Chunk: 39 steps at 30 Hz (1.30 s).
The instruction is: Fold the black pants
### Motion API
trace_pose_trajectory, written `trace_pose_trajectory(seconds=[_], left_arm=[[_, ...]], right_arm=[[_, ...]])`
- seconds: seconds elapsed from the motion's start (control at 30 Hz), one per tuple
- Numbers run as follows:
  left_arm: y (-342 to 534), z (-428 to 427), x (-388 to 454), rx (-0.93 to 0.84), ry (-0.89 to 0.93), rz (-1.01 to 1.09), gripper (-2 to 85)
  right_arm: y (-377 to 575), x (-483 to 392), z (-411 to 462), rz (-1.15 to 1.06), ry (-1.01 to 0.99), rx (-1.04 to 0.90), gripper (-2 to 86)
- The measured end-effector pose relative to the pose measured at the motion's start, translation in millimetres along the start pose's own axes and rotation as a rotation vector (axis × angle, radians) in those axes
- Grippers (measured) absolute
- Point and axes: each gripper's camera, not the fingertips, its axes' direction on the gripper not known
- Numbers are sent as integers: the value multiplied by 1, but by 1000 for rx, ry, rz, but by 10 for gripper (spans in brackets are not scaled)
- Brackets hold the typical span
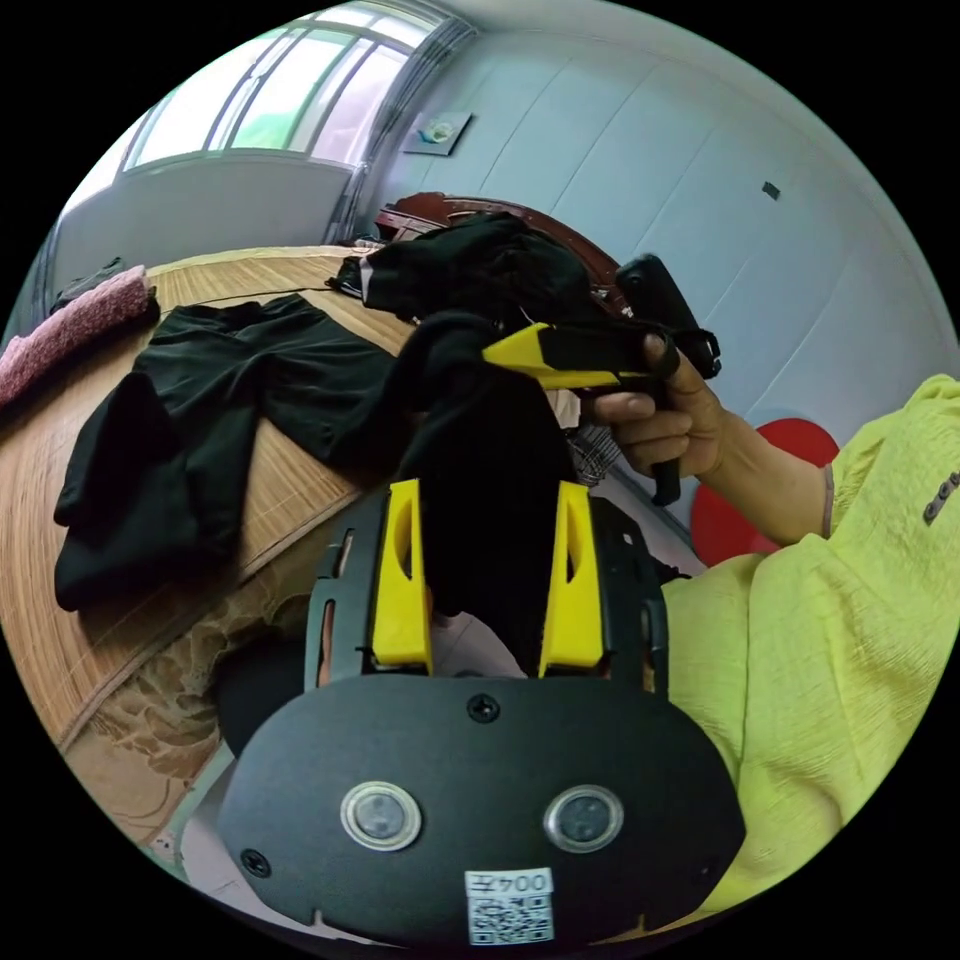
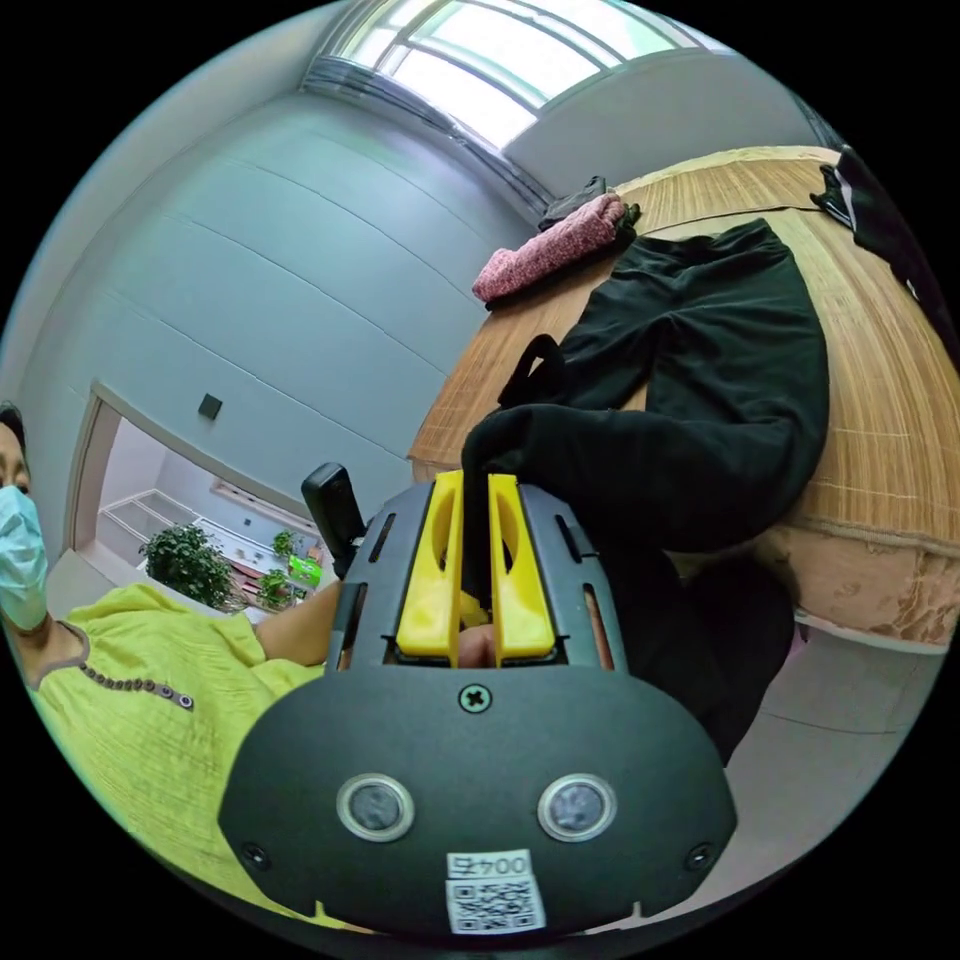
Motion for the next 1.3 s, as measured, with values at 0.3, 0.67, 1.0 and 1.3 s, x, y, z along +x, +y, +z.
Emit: trace_pose_trajectory(seconds=[0.3, 0.67, 1.0, 1.3], left_arm=[[2, 33, -9, -42, -56, 32, 194], [6, 51, -44, 1, -9, -46, 260], [16, 57, -107, 1, -51, -241, 86], [15, -37, -143, -4, -57, -321, 89]], right_arm=[[-2, -29, 45, -96, 166, -129, 48], [-3, -36, 68, -168, 216, -215, 37], [-10, -22, 49, -266, 71, -98, 40], [-132, 222, -50, 216, 315, 95, 138]])
